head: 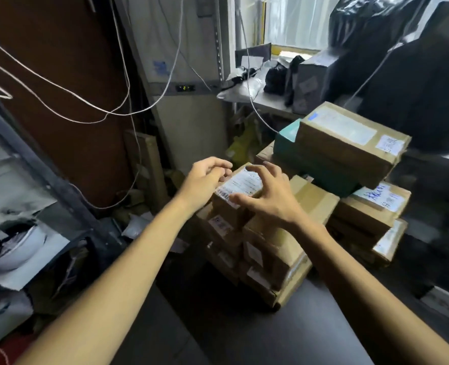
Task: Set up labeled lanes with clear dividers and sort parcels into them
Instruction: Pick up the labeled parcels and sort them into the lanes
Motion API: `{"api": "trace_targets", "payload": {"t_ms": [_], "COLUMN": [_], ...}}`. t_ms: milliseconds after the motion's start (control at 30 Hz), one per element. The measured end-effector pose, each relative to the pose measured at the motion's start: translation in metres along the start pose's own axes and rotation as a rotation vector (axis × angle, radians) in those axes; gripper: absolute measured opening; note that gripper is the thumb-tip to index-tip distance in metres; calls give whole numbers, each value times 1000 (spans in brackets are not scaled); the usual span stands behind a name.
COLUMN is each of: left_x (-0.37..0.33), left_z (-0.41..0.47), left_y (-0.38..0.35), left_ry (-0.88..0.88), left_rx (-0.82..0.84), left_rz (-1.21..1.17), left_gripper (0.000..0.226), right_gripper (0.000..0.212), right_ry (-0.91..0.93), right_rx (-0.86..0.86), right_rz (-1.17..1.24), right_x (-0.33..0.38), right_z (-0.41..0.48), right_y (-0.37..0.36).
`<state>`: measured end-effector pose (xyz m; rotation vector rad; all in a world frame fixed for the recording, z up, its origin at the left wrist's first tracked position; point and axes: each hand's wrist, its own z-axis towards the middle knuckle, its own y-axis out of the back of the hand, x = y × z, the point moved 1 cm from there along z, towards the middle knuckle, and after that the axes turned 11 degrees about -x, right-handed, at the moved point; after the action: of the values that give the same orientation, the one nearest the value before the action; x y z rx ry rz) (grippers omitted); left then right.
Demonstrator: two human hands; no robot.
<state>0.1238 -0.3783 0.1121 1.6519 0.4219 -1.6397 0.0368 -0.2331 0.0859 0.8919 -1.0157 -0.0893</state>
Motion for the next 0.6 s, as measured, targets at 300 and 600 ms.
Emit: {"api": "trace_targets", "payload": {"t_ms": [300, 600], "left_x": [48, 59], "left_z": [91, 143], "left_y": [-24, -33], "left_ry": [67, 119], "left_rx": [225, 633], "left_rz": [188, 304], "left_gripper": [22, 27], "right_gripper": [129, 127], "right_ry": [-123, -183], "right_rx": [252, 170], "right_rz": [-343, -385], "right_x": [-16, -1], "right_z": [58, 78], "right_y": [-25, -36]}}
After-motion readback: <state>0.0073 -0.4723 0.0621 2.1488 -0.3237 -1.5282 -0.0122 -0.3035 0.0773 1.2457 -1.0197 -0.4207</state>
